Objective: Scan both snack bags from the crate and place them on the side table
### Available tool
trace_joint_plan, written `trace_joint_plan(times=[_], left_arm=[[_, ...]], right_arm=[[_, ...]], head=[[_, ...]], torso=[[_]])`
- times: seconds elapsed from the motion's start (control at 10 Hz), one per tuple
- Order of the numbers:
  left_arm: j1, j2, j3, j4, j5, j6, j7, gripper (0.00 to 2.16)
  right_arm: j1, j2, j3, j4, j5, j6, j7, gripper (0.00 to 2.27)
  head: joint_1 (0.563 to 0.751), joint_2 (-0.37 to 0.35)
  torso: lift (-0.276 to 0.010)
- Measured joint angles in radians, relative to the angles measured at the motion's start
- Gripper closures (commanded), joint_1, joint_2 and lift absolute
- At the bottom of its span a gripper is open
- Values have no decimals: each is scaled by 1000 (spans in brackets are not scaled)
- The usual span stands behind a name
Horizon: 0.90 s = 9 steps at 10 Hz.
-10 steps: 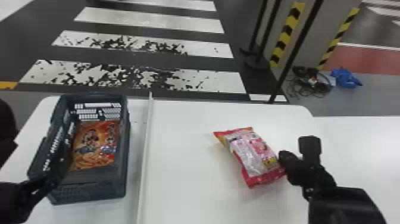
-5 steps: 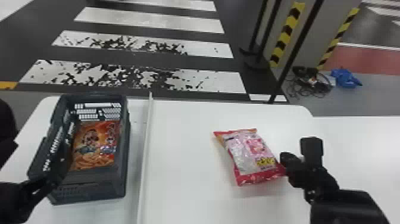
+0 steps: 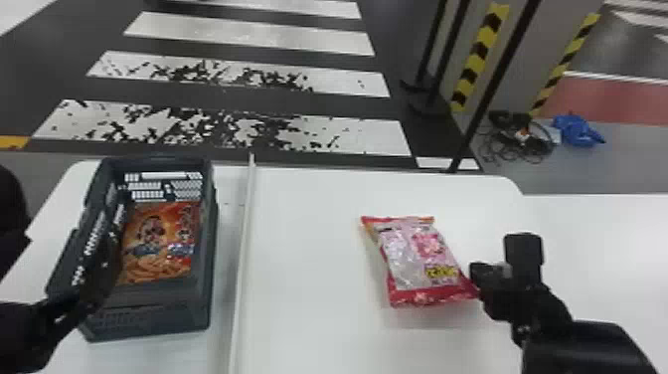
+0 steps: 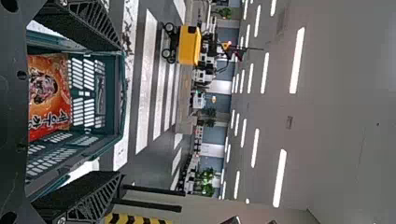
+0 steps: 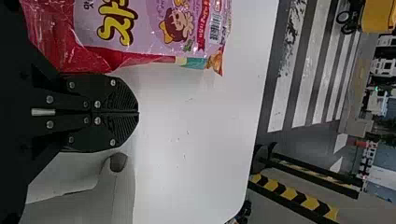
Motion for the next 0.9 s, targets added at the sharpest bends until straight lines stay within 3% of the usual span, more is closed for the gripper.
trace_joint_plan(times=[0.6,0.7,0.8,0.9], left_arm=[[-2,0,0,0,0,3,0,46],[-2,0,0,0,0,3,0,46],[-1,0,0,0,0,3,0,46],[-1,0,0,1,0,3,0,46]], right_arm=[[53,9,29,-99,-10,79,8,2125],[54,9,30,-105,-3,79,4,2037],[62,9,24,-123,0,59,-13,1396],[84,9,9,-167,-22,10,-15,437]], head=[[695,-141],[695,-141],[695,-148],[695,-155]], torso=[[-98],[-98],[-98],[-98]])
